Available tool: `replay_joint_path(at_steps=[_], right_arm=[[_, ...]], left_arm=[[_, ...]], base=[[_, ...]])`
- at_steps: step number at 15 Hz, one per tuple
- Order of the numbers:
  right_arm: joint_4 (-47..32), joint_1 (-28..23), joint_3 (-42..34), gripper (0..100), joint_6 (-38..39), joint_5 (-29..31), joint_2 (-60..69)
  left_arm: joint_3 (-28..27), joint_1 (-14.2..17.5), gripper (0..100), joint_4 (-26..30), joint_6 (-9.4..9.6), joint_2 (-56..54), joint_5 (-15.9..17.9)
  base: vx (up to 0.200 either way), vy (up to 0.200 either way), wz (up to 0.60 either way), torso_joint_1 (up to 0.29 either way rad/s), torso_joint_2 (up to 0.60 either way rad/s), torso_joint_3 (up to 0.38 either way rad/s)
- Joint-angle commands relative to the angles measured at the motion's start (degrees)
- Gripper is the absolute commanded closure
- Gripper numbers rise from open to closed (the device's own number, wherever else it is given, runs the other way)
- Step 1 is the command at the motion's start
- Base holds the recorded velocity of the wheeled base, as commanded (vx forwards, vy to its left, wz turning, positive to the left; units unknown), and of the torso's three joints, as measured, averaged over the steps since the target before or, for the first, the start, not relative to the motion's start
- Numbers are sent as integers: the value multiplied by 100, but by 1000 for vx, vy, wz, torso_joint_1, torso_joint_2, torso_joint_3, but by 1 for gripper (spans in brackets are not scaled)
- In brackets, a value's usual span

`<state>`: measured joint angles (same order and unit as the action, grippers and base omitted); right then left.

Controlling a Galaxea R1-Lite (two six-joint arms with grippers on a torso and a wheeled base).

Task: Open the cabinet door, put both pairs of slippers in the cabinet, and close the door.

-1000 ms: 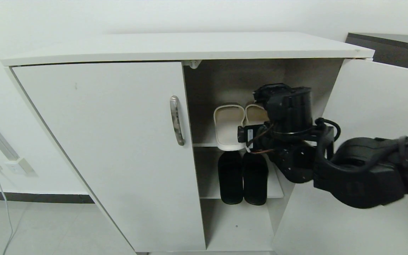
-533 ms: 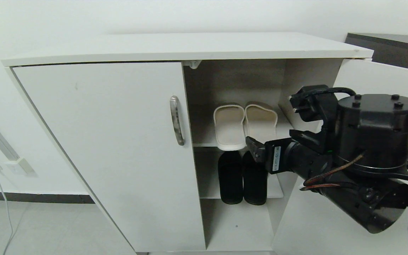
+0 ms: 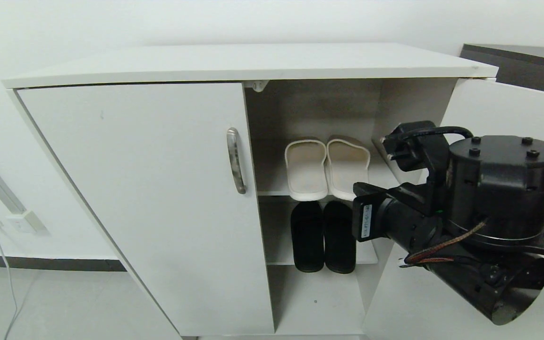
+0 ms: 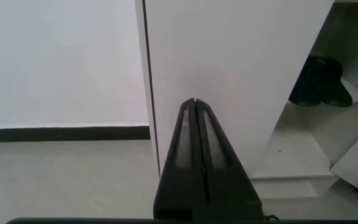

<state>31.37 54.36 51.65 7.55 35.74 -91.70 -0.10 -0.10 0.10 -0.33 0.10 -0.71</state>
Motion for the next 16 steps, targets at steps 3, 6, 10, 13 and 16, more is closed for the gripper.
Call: replay_joint_path(at_steps=[3, 6, 10, 13, 16], right_arm=[[1, 5, -15, 100, 1, 3, -111], [1, 5, -24, 100, 1, 20, -111], [1, 5, -76, 100, 1, 38, -138], [10, -4, -111, 100, 10, 20, -208], [36, -31, -120, 100, 10, 3, -252]], left_arm=[[1, 1, 100, 8, -2, -1, 0], [1, 1, 100, 8, -2, -1, 9], [1, 1, 100, 8, -11, -1, 9], [1, -8, 100, -1, -2, -1, 18], [1, 1, 100, -1, -29, -1, 18]], base=[[0, 0, 0, 0, 0, 0], [-200, 0, 0, 6, 4, 2], [-200, 0, 0, 1, 2, 5], [-200, 0, 0, -1, 1, 1], [-200, 0, 0, 4, 2, 1]])
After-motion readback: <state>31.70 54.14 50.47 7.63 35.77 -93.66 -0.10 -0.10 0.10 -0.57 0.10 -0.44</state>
